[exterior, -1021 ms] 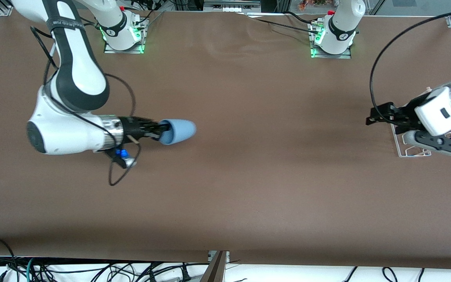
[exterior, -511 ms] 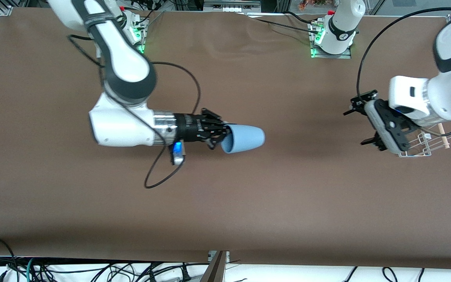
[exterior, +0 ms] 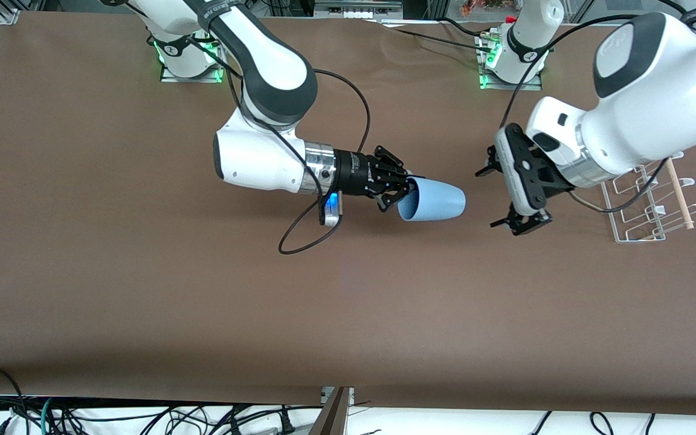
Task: Transfer cup to left arm and place on rack
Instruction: 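Lift the cup with the right gripper while the left gripper approaches, then close the left gripper on the cup held by the right gripper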
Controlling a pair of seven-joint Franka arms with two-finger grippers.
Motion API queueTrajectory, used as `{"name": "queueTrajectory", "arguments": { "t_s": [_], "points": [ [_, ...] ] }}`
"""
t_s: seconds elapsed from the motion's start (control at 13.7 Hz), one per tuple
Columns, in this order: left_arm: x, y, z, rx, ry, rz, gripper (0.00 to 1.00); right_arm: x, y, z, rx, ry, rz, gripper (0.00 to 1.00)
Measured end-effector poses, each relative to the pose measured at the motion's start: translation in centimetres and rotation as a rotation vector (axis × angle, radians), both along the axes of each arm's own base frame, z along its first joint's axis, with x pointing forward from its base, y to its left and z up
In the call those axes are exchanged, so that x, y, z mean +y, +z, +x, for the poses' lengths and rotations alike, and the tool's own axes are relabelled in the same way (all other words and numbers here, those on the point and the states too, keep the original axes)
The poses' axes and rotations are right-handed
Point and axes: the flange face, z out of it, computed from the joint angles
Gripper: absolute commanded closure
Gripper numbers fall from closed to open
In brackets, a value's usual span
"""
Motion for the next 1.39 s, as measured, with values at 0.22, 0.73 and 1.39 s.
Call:
{"name": "queueTrajectory", "arguments": {
  "t_s": [0.22,0.73,1.39],
  "points": [
    [-2.8,-1.3,-0.5,-0.07,-0.075,0.006,0.0,-0.3,0.0,0.3,-0.001,-0.007,0.0,1.0],
    [-6.5,-4.3,-1.4,-0.166,-0.125,-0.008,0.0,-0.4,0.5,0.5,-0.008,-0.009,0.006,1.0],
    [-6.6,-6.1,-1.4,-0.172,-0.135,-0.004,1.0,-0.5,0.4,0.8,-0.006,-0.016,0.006,0.13]
  ]
}}
